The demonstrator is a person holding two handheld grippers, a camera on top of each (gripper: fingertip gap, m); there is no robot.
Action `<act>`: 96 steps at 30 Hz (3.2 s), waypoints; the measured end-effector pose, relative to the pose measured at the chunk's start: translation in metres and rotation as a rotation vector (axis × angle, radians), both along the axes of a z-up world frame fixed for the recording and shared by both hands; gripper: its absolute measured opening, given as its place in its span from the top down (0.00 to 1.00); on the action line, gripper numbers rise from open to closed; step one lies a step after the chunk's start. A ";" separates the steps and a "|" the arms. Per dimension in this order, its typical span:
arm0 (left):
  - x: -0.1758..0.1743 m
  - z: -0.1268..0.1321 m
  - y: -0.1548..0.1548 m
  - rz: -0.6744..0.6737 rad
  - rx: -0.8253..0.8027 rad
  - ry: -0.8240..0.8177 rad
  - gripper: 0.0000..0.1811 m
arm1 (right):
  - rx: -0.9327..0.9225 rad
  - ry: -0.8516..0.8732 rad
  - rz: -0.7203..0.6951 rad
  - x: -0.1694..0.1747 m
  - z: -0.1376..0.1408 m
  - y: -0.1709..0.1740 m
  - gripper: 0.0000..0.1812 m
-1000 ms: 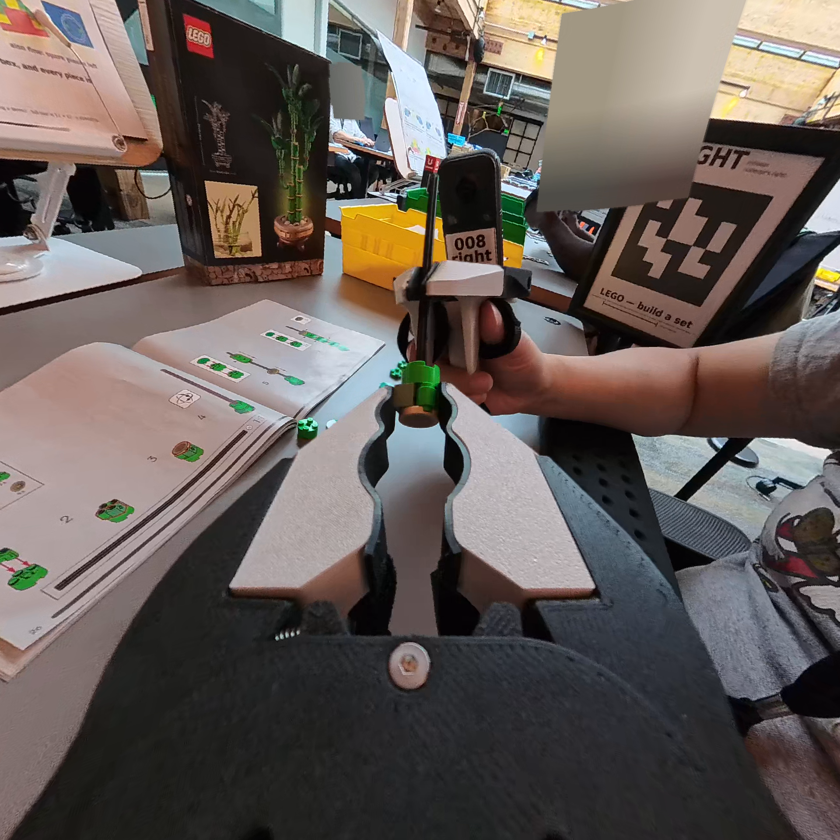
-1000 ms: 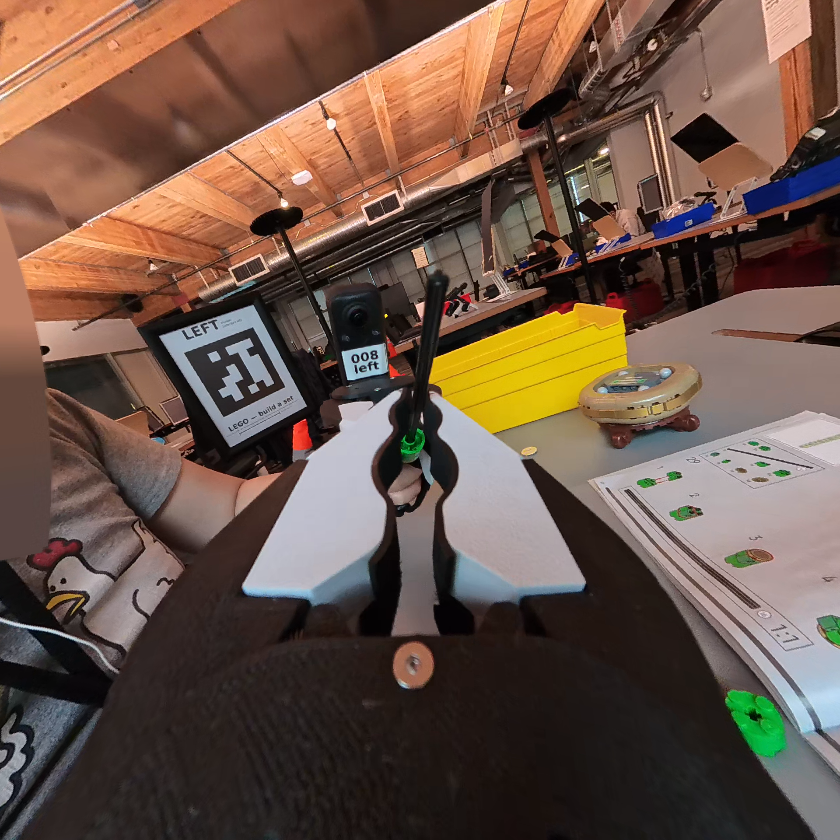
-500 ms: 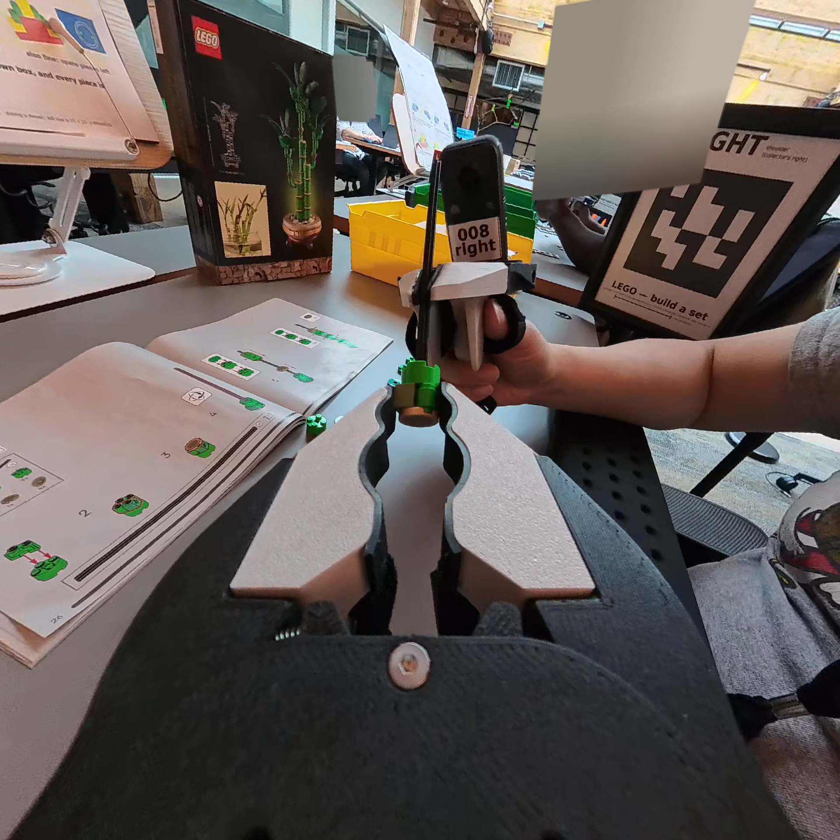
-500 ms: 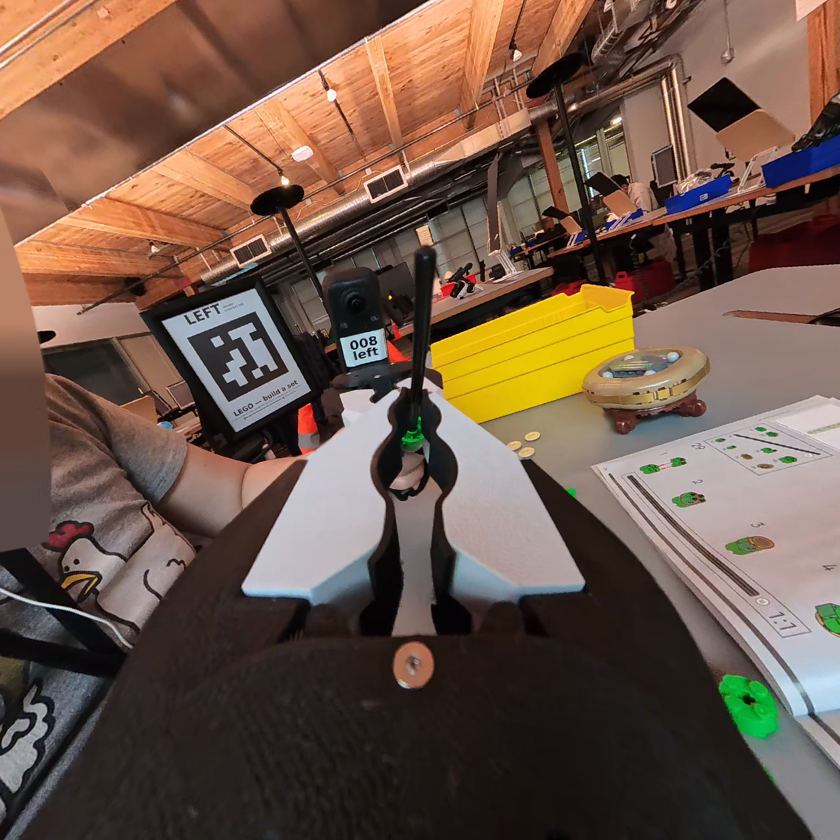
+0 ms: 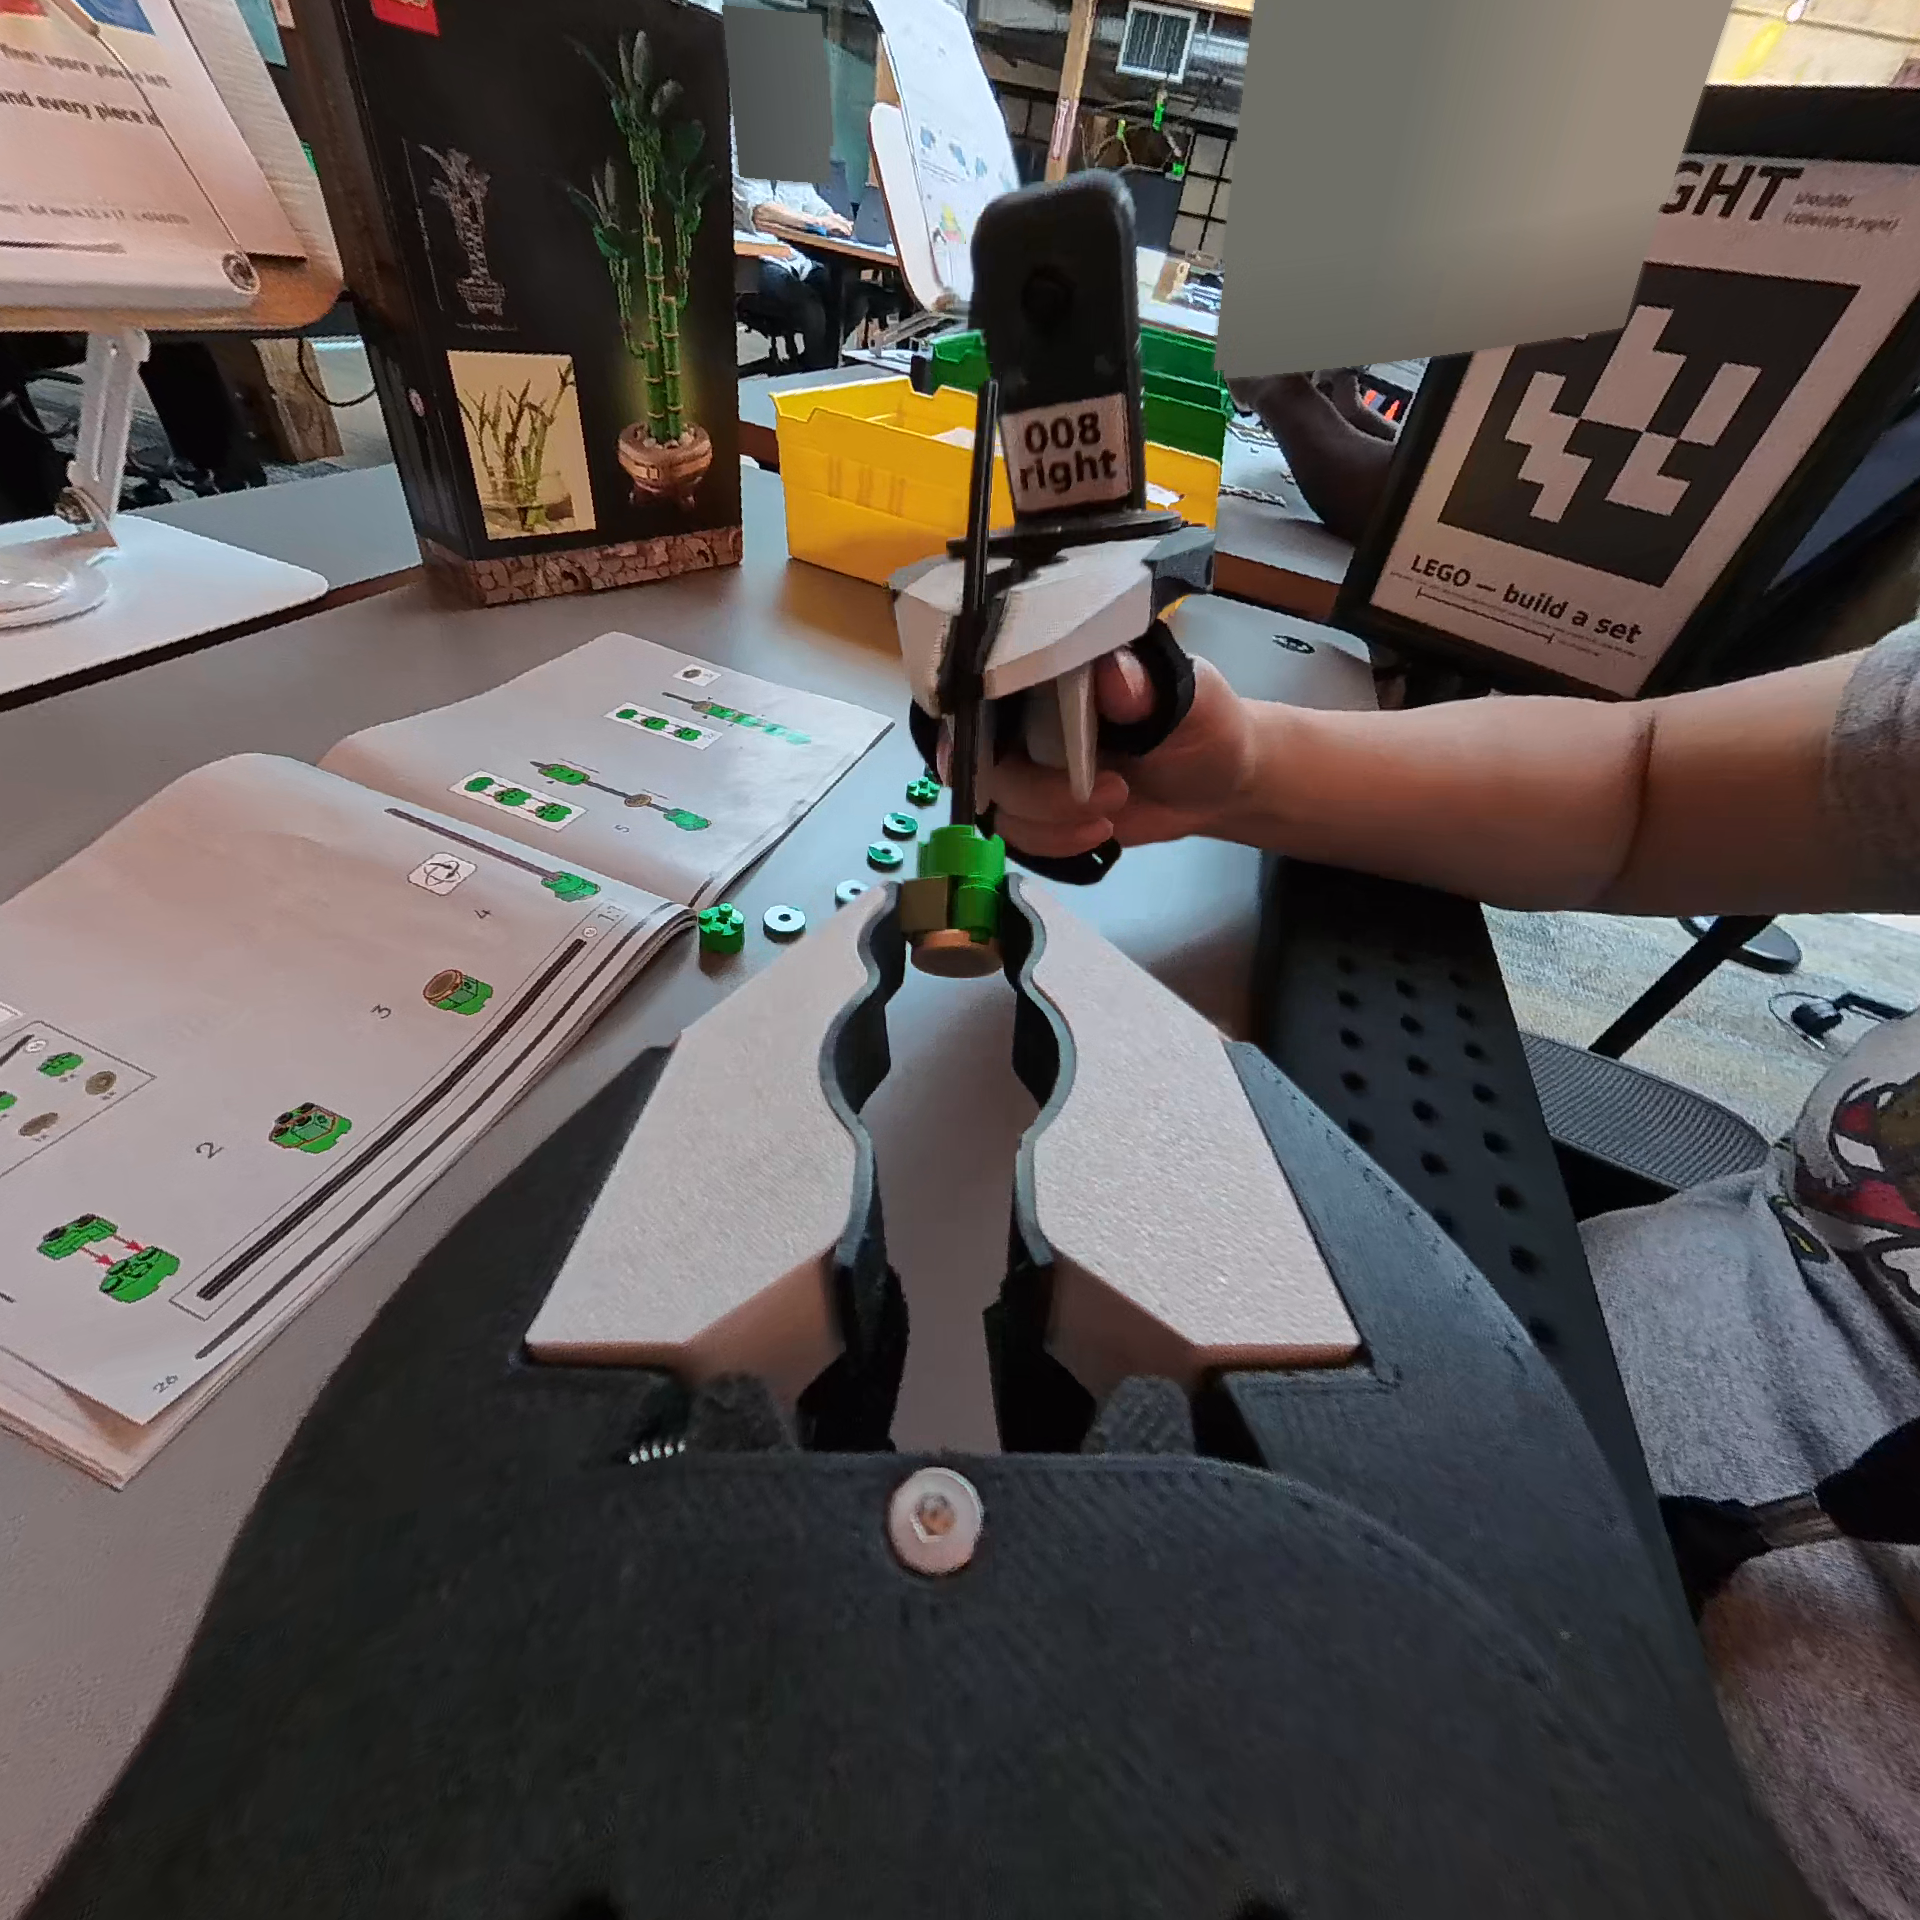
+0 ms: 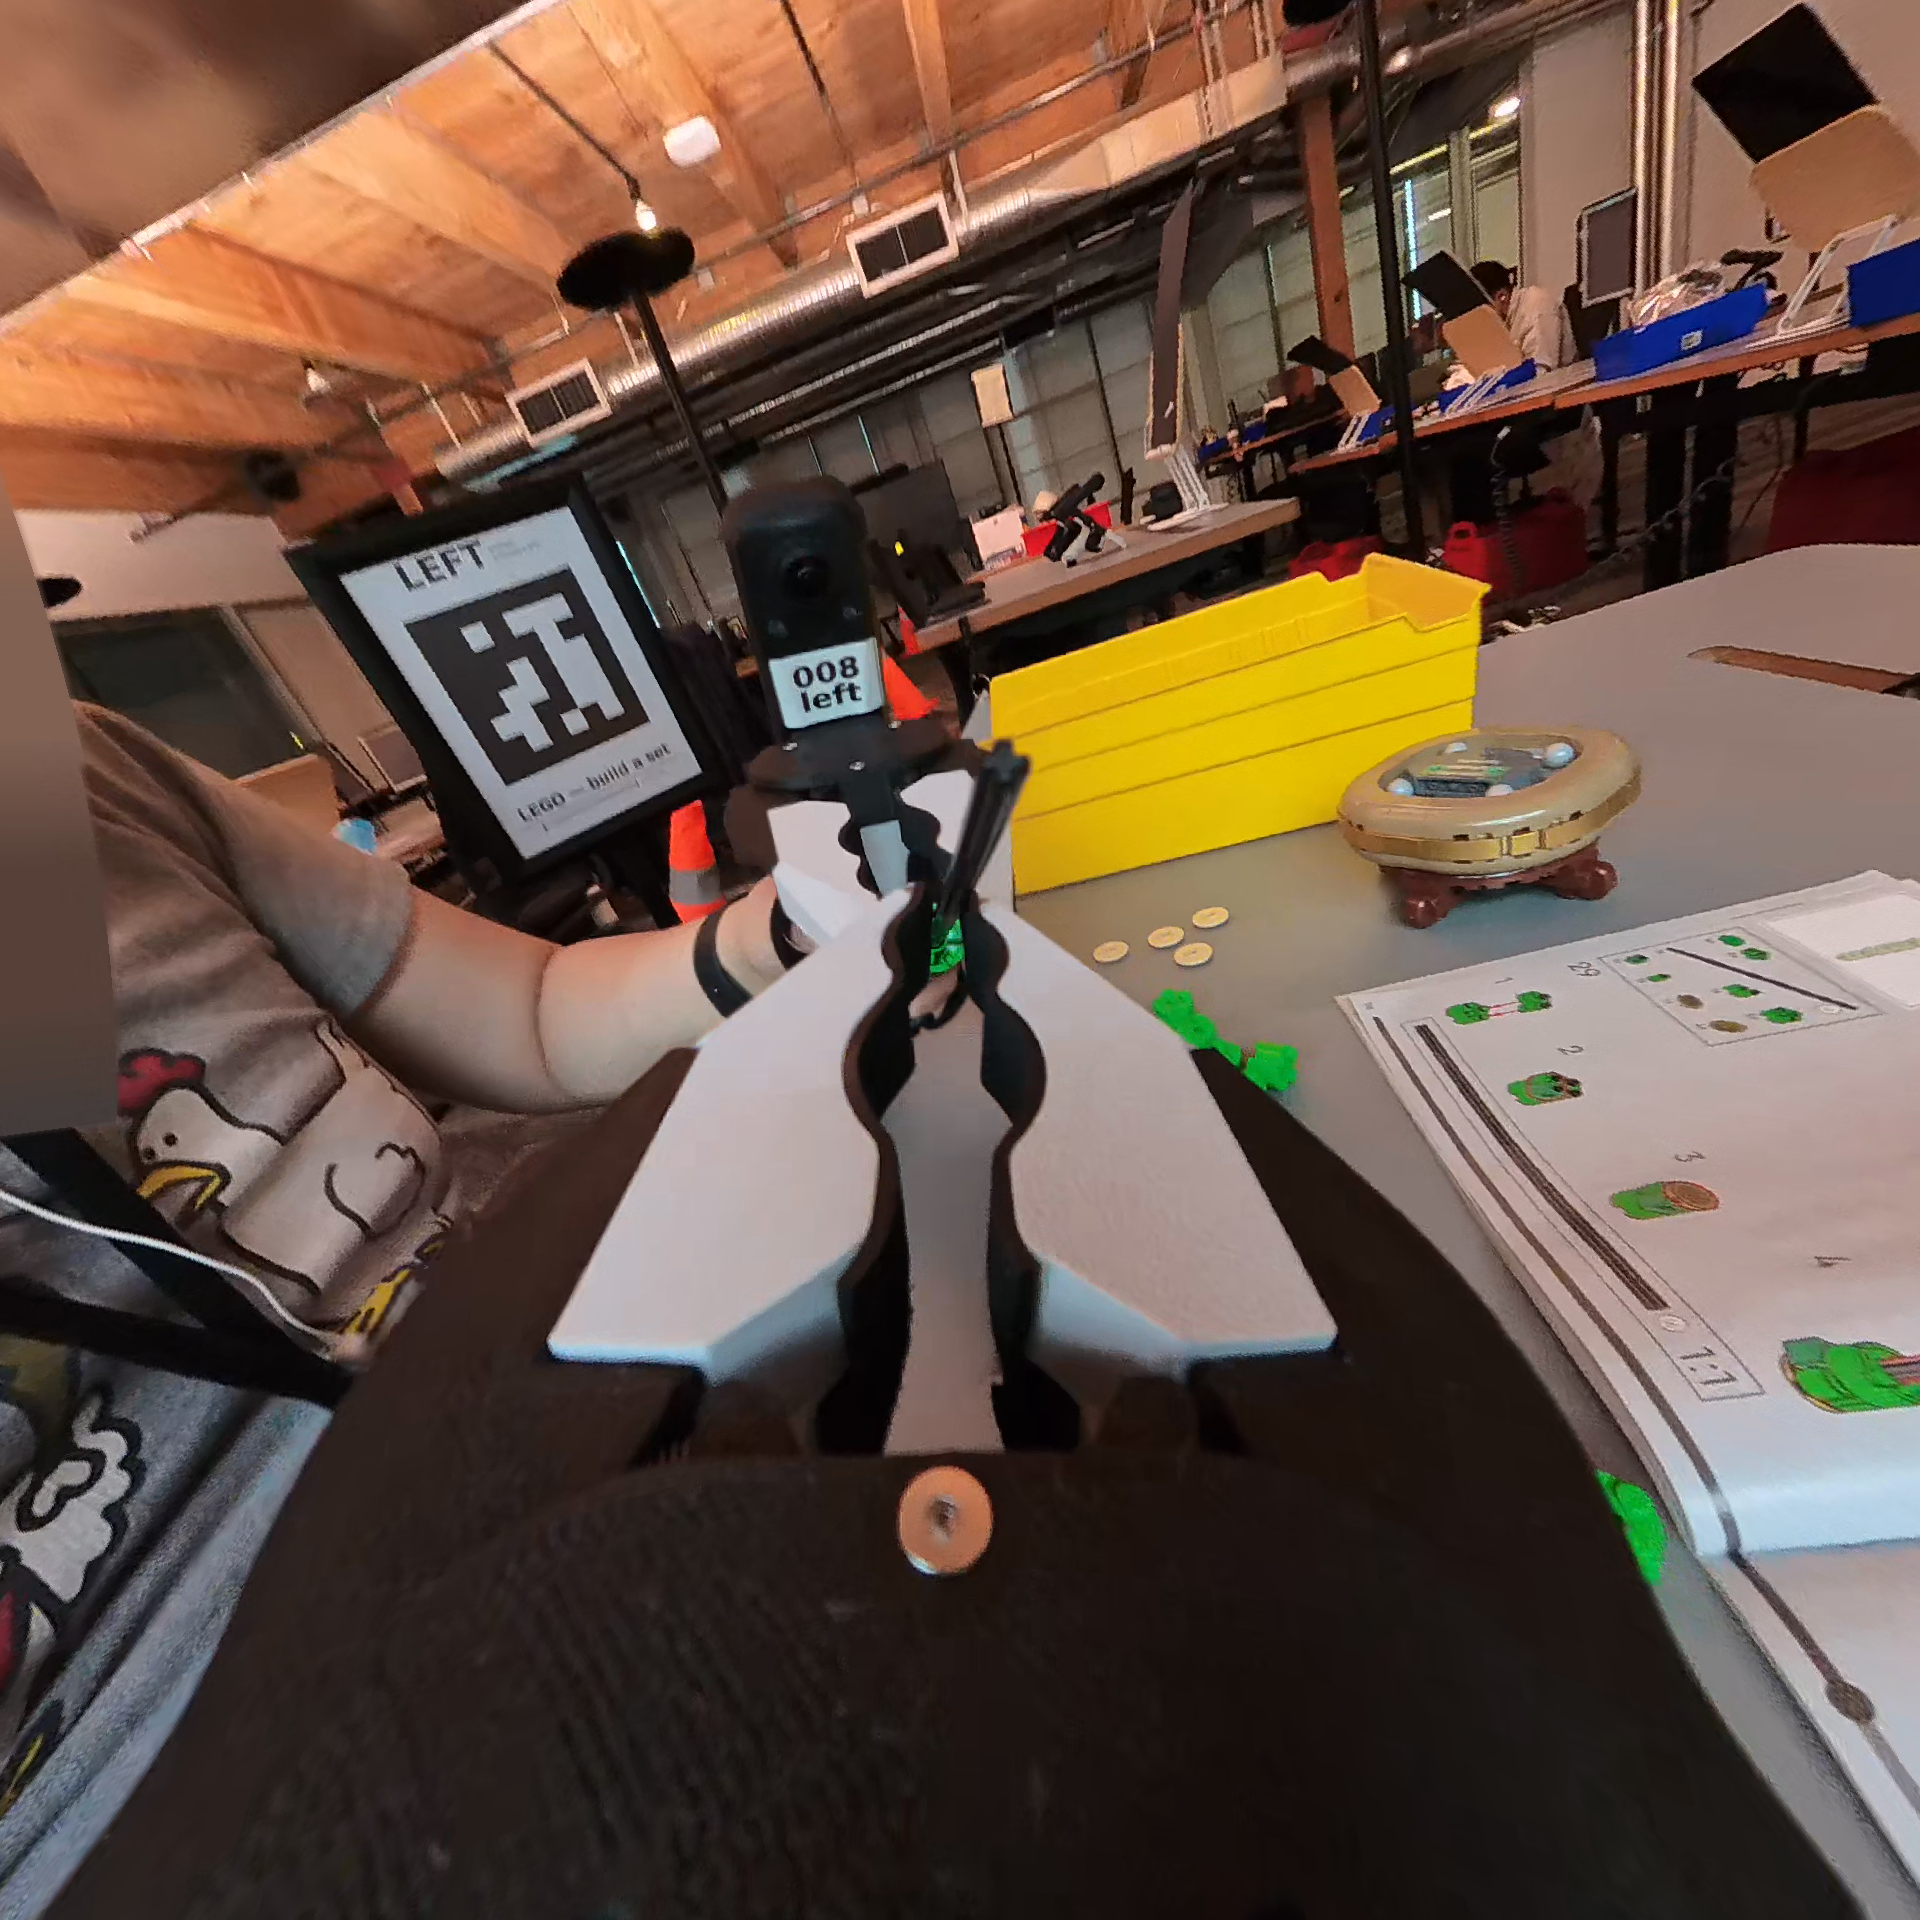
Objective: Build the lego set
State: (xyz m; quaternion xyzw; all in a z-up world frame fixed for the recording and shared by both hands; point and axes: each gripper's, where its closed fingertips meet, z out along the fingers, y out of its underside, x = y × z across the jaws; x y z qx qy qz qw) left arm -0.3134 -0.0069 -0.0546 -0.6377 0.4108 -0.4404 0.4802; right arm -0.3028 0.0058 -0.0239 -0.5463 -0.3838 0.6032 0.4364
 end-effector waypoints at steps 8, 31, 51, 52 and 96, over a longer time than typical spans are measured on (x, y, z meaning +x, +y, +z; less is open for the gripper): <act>0.000 -0.009 0.001 0.009 0.010 0.052 0.92 | -0.027 -0.043 0.014 -0.001 -0.008 -0.001 0.99; -0.019 -0.030 0.021 0.122 0.069 0.210 0.79 | -0.089 -0.182 -0.407 0.091 -0.010 0.077 0.99; -0.028 -0.036 0.024 0.151 0.259 0.347 1.00 | -0.166 -0.322 -0.249 0.061 -0.045 0.058 0.98; -0.028 -0.036 0.025 0.154 0.254 0.351 1.00 | -0.161 -0.328 -0.247 0.060 -0.046 0.058 0.98; 0.003 -0.046 -0.015 -0.096 0.115 0.278 0.88 | 0.382 -0.496 -0.018 -0.021 -0.052 -0.035 0.98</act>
